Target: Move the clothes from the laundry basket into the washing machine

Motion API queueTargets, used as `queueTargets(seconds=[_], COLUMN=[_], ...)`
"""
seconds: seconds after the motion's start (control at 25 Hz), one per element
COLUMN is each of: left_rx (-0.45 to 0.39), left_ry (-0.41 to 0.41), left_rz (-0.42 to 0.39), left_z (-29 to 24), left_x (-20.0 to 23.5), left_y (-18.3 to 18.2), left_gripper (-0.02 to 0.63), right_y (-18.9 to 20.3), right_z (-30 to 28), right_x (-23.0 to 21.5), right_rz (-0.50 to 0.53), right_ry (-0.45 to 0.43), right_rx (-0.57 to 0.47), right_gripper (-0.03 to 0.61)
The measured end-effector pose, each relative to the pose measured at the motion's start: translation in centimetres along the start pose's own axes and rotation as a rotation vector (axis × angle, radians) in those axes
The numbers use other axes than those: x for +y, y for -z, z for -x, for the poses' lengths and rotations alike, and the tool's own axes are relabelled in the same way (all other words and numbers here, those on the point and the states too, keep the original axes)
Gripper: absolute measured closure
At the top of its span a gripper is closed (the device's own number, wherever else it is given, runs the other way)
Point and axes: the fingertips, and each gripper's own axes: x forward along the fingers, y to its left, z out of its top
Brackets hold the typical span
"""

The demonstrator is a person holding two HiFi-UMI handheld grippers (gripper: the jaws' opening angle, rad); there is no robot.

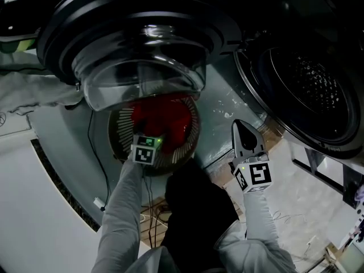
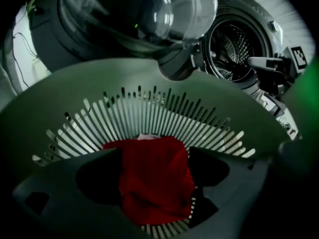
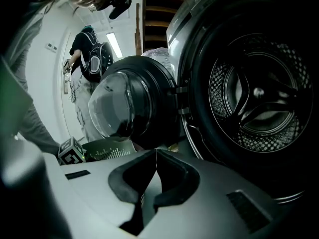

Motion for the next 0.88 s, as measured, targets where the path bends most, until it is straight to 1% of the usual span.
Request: queueTargets(seconds=[0.12, 0.2, 0.28, 0.36, 0.44, 0.64, 0.88], left_rx=[0.058, 0.124, 0.174, 0.217, 0.258, 0.307, 0.337], left_ry=[0.004, -0.003, -0.011, 0.007, 0.031, 0.046, 0.044], left_rz=[-0.013, -0.025, -0.026, -0.025, -0.045, -0.075, -0.083], left_z=[-1.5, -2.5, -3.4, -4.6, -6.2, -9.0, -11.0], left_x=[0.5, 1.1, 1.6, 1.7, 1.7, 2.0, 2.0], left_y=[1.9, 3.8, 5.1, 6.5, 8.0, 9.3, 10.9], left_gripper=[0.198, 0.172, 0.164, 0.148, 0.117, 0.087, 0.087], right_y=[0.9, 1.4, 2.0, 2.6, 3.2, 4.4, 5.5], right_z=[-0.2, -0.2, -0.2, -0.3, -0.5, -1.1, -1.7], right_x=[-0.2, -0.3, -0.5, -0.8, -1.0, -1.5, -2.2], right_rz=[-0.006, -0.004, 0.002, 0.006, 0.008, 0.009, 0.018], right_ry=[0.007, 0.008, 0.007, 0.007, 0.009, 0.019, 0.032], right_rx=[-0.002, -0.003, 0.001, 0.005, 0.007, 0.009, 0.009], right_gripper=[0.561, 0.561, 0.561, 0.561, 0.561, 0.561, 0.561])
